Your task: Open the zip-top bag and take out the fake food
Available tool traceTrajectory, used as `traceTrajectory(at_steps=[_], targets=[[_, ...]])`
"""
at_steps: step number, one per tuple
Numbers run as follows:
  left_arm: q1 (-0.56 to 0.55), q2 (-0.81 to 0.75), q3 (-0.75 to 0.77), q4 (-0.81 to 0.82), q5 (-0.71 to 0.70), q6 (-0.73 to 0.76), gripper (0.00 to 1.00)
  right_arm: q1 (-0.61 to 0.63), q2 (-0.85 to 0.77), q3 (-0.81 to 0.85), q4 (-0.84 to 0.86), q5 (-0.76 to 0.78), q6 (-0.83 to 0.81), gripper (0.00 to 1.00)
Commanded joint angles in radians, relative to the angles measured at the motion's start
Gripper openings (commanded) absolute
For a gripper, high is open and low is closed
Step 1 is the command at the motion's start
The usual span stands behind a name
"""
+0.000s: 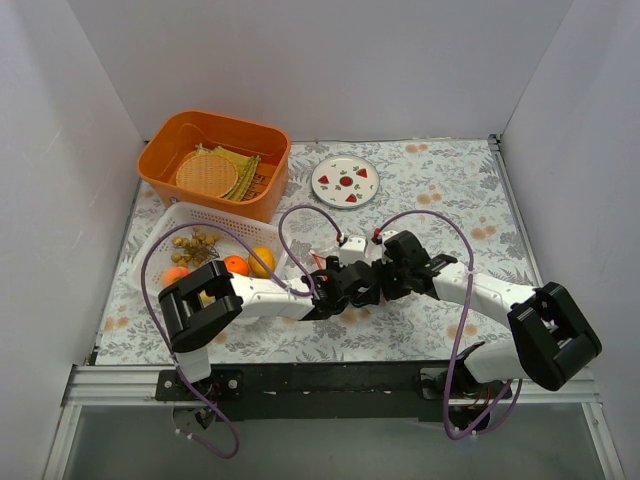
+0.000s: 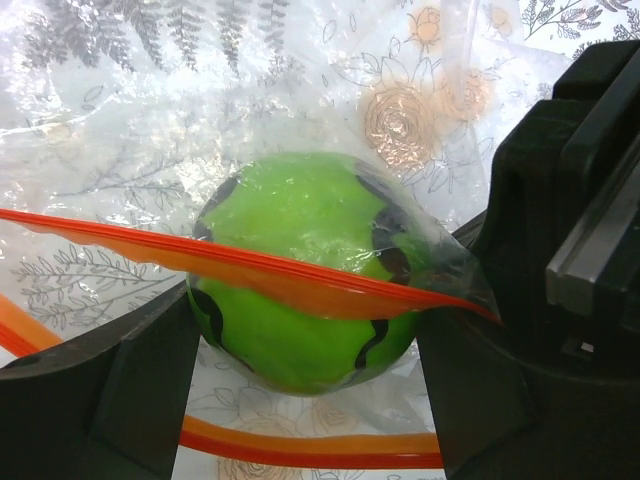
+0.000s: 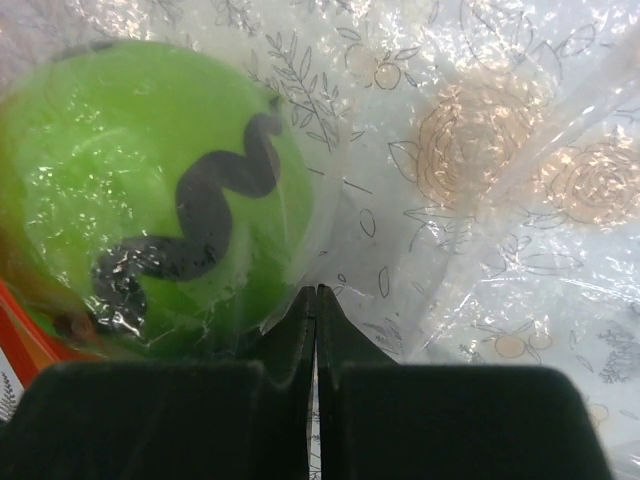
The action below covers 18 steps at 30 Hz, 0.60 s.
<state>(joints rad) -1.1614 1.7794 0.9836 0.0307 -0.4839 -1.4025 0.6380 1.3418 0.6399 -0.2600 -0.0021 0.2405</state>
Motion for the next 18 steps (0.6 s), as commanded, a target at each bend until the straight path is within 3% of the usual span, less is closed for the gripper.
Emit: traceTrajectory(at_steps=[1,8,18], targets=[[0.003,-0.021,0.040,0.054,-0.010,0.036,0.52,0.011,-0.007,0.040,-0.007,0.029,0.022,0.01],[0.003,-0.109,-0.023,0.040,0.039,-0.003,0.45,-0.066,-0.018,0.067,-0.050,0.135,0.098,0.01],[0.003,-0.196,-0.092,0.006,0.087,-0.044,0.46,-0.095,-0.020,0.106,-0.068,0.240,0.138,0.01]])
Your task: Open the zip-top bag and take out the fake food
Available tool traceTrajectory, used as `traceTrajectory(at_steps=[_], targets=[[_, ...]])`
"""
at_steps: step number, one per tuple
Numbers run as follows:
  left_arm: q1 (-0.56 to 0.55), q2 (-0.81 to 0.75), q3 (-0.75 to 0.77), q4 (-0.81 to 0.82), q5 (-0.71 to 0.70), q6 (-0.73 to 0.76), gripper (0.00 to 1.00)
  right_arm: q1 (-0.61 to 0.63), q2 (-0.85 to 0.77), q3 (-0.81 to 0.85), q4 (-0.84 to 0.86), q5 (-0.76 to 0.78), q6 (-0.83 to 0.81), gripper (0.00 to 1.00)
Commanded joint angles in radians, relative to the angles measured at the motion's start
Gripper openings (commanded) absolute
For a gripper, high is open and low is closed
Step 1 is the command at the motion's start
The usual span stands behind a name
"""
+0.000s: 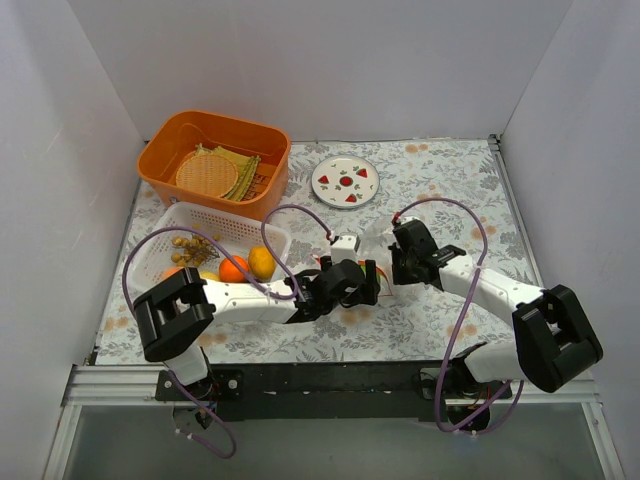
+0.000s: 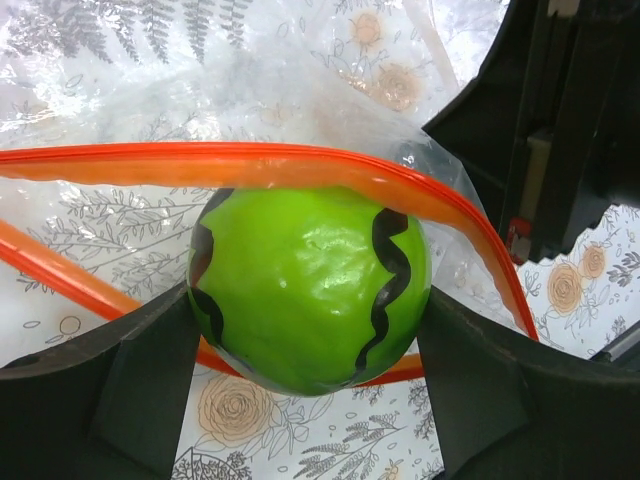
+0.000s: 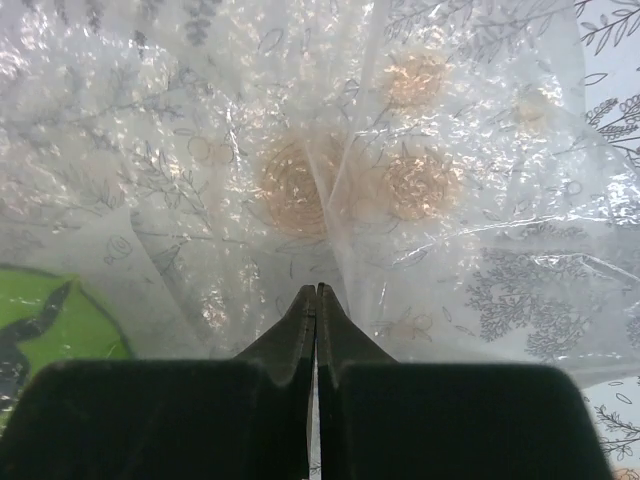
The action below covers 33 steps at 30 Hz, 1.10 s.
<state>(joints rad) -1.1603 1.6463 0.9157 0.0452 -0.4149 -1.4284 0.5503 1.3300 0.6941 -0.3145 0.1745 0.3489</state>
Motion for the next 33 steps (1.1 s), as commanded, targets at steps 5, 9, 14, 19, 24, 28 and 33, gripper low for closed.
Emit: traceTrajectory(at_steps=[5,9,14,19,24,28,33], targets=[[0.004,-0.094,-0.035,-0.027,0.050,-0.035,0.46,-0.032,0.003,0.058,-0.021,0.137,0.027,0.01],[0.004,-0.123,-0.035,-0.039,0.060,-0.046,0.46,-0.053,0.008,0.048,-0.011,0.148,0.025,0.01],[0.004,-0.157,-0.038,-0.120,0.070,-0.059,0.46,-0.070,0.008,0.045,-0.001,0.140,0.030,0.01],[0.019,-0.262,-0.052,-0.235,0.079,-0.072,0.47,-0.087,0.011,0.051,-0.003,0.126,0.030,0.01],[0.042,-0.402,-0.044,-0.378,0.028,-0.105,0.48,-0.090,-0.008,0.062,-0.020,0.091,0.041,0.01],[0.112,-0.494,0.012,-0.563,-0.065,-0.154,0.48,-0.090,-0.048,0.096,-0.064,0.054,0.030,0.36],[0.307,-0.600,0.011,-0.648,-0.052,-0.167,0.50,-0.090,-0.113,0.146,-0.130,0.022,0.016,0.66]])
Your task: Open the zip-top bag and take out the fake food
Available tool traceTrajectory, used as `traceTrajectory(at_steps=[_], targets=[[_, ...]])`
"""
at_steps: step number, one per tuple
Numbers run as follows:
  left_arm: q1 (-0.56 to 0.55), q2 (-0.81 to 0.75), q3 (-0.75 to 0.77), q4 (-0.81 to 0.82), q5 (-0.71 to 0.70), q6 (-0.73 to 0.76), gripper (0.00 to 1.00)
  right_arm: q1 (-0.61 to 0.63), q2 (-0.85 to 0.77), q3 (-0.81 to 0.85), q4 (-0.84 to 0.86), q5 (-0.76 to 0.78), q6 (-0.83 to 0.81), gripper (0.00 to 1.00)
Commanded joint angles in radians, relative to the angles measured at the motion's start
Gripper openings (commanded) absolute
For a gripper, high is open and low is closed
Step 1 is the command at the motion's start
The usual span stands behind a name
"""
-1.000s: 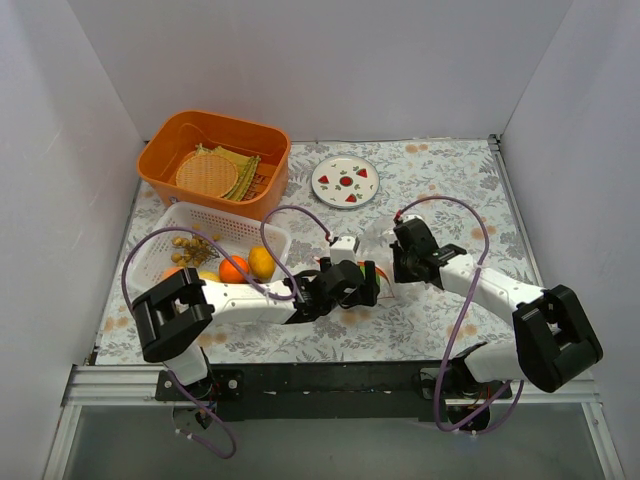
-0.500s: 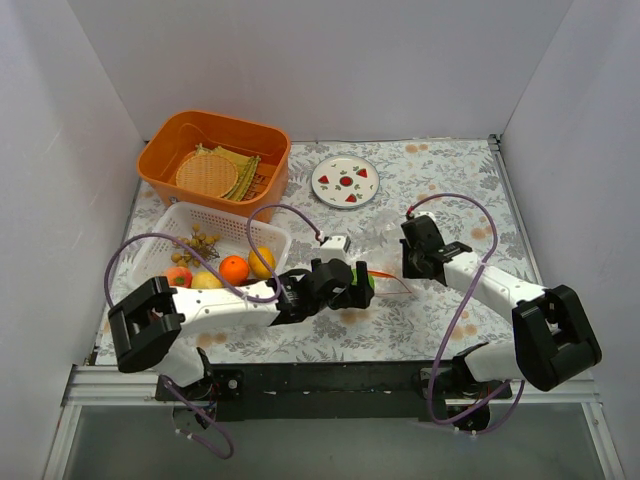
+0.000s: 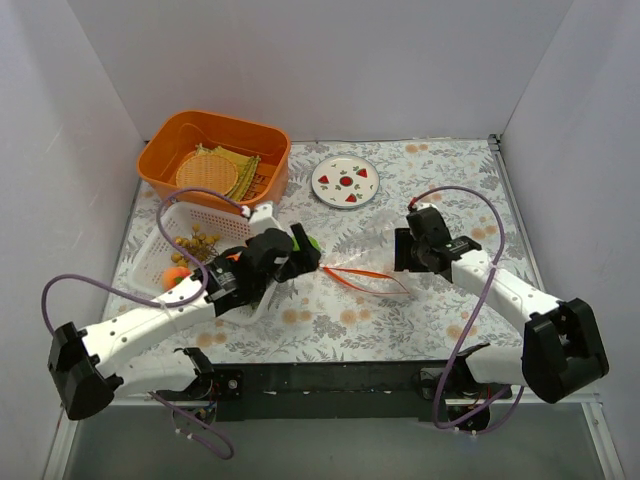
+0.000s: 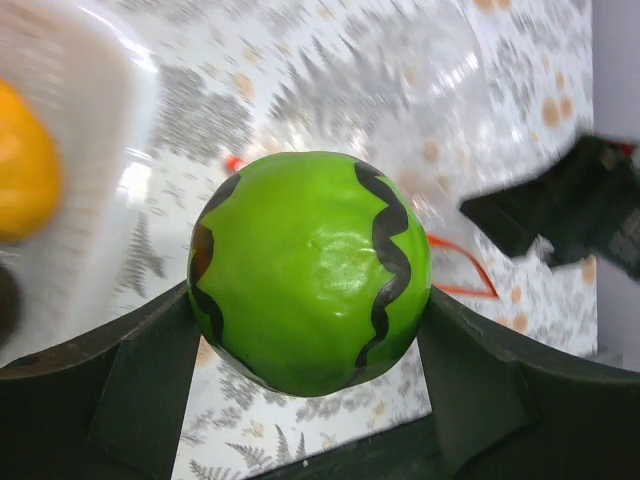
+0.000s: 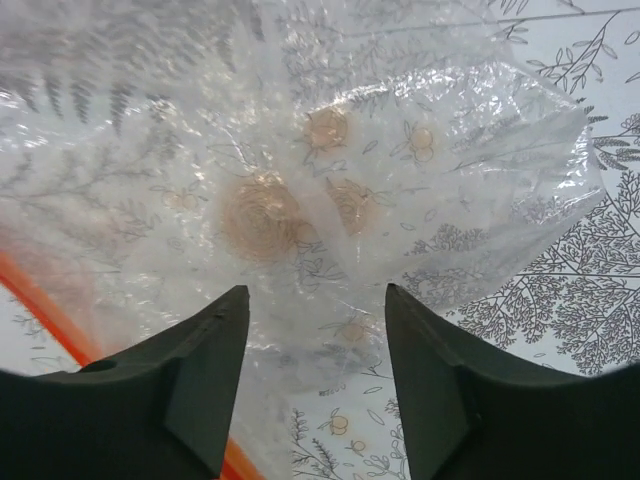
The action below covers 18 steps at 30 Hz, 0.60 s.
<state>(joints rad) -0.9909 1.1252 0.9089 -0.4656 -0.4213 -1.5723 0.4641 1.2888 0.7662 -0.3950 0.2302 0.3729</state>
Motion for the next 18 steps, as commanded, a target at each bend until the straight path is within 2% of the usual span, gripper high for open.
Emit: traceTrajectory(at_steps=[1,3,4,7,11,13,16,17,18], targets=[[0.222,-0.090,0.013,-0.142,-0.034,-0.017,0.50,-0.002,-0.083,0.081,-0.056,-0.040,-0.009,0.68],[0.315,-0.100,0.002,-0.127,0.018,0.020,0.50,-0.002,-0.114,0.099,-0.074,-0.052,-0.011,0.71],[0.402,-0.096,0.004,-0.108,0.039,0.030,0.51,-0.002,-0.123,0.104,-0.080,-0.055,-0.012,0.72],[0.527,-0.053,0.016,-0.081,0.091,0.057,0.51,-0.002,-0.154,0.122,-0.102,-0.078,-0.019,0.72],[0.592,0.021,0.031,-0.070,0.078,0.064,0.53,-0.002,-0.184,0.114,-0.107,-0.103,-0.025,0.73],[0.619,0.045,0.027,-0.067,0.043,0.055,0.70,-0.002,-0.190,0.105,-0.105,-0.121,-0.028,0.73],[0.661,0.068,0.025,-0.047,0.049,0.069,0.87,-0.002,-0.203,0.094,-0.100,-0.138,-0.032,0.75],[0.664,0.077,0.031,-0.054,0.043,0.067,0.98,-0.002,-0.209,0.091,-0.096,-0.140,-0.034,0.76],[0.667,0.082,0.036,-0.061,0.039,0.070,0.98,-0.001,-0.223,0.088,-0.094,-0.135,-0.034,0.78]])
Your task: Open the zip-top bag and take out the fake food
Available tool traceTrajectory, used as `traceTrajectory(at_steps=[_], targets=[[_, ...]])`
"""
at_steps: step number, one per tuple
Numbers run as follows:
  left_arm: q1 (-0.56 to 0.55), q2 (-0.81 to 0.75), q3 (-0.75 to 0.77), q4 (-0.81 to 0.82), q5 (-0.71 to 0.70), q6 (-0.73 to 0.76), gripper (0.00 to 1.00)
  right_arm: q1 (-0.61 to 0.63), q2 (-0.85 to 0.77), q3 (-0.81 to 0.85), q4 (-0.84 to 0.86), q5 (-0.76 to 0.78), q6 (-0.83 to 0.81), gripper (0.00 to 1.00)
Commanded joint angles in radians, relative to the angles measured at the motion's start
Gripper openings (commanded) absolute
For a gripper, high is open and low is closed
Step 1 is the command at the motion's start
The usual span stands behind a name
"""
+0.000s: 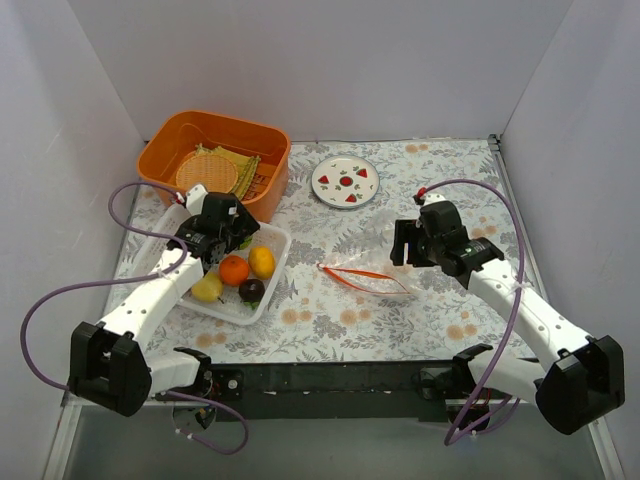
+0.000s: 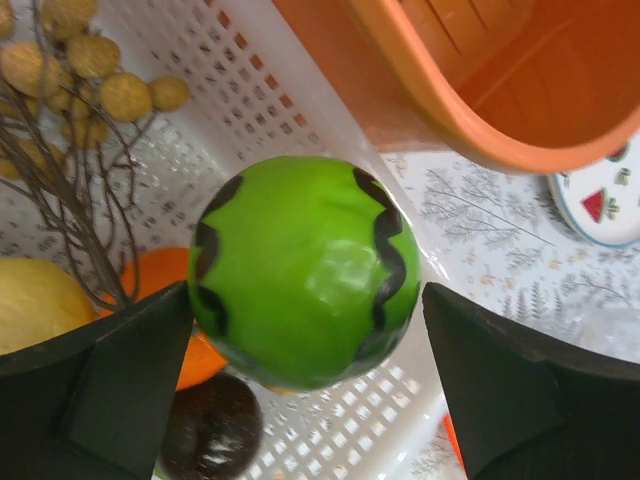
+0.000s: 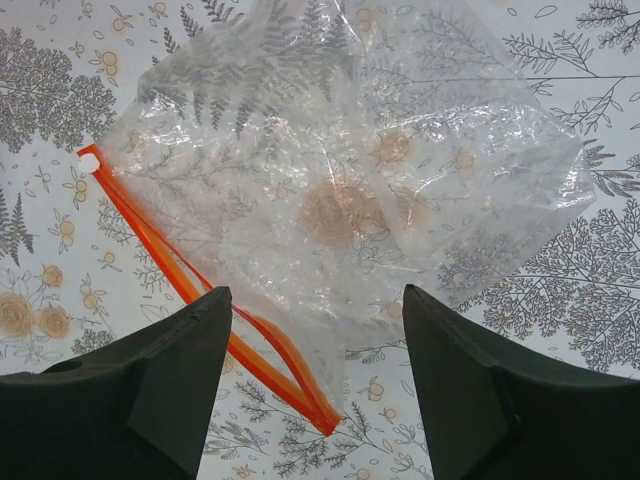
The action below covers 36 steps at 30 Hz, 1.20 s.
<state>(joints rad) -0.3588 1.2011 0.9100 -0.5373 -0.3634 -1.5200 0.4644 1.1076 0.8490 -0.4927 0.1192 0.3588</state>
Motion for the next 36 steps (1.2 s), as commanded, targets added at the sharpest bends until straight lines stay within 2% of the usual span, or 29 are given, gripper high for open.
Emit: traceTrajectory(at_steps=[1,8,11,14,15,17,18,21,24,28,32,36], targets=[[0.035,0.014,0.043,0.005,-0.009,0.021,0.98,-0.003,-0.049,0.002,0.009,-0.023,-0.020,0.79],[0.029,-0.056,0.032,-0.007,0.087,0.032,0.98,-0.003,-0.072,0.002,0.006,-0.032,-0.020,0.82],[-0.018,-0.103,0.033,-0.009,0.095,0.038,0.98,-0.003,-0.088,0.002,0.009,-0.039,-0.020,0.83],[-0.141,-0.124,0.055,-0.021,0.061,0.024,0.98,-0.003,-0.098,0.005,0.014,-0.039,-0.021,0.83],[-0.235,-0.114,0.073,-0.027,0.019,0.002,0.98,-0.003,-0.101,0.012,0.013,-0.042,-0.023,0.83],[-0.334,-0.095,0.087,-0.027,-0.026,-0.019,0.98,-0.003,-0.104,0.018,0.009,-0.043,-0.014,0.84],[-0.427,-0.065,0.107,-0.027,-0.064,-0.034,0.98,-0.003,-0.106,0.019,0.008,-0.047,-0.011,0.84],[-0.570,-0.029,0.119,0.002,-0.114,-0.036,0.98,-0.003,-0.129,0.015,0.009,-0.046,0.003,0.84],[-0.633,0.012,0.118,0.029,-0.117,-0.048,0.98,-0.003,-0.161,0.001,0.011,-0.033,0.017,0.84],[-0.658,-0.003,0.070,0.089,-0.120,-0.037,0.98,-0.003,-0.213,-0.030,0.023,-0.006,0.031,0.84],[-0.658,-0.083,-0.014,0.197,-0.106,0.009,0.98,-0.003,-0.261,-0.067,0.042,0.008,0.043,0.84],[-0.658,-0.095,-0.022,0.209,-0.126,0.034,0.98,-0.003,-0.264,-0.082,0.060,0.014,0.055,0.84]])
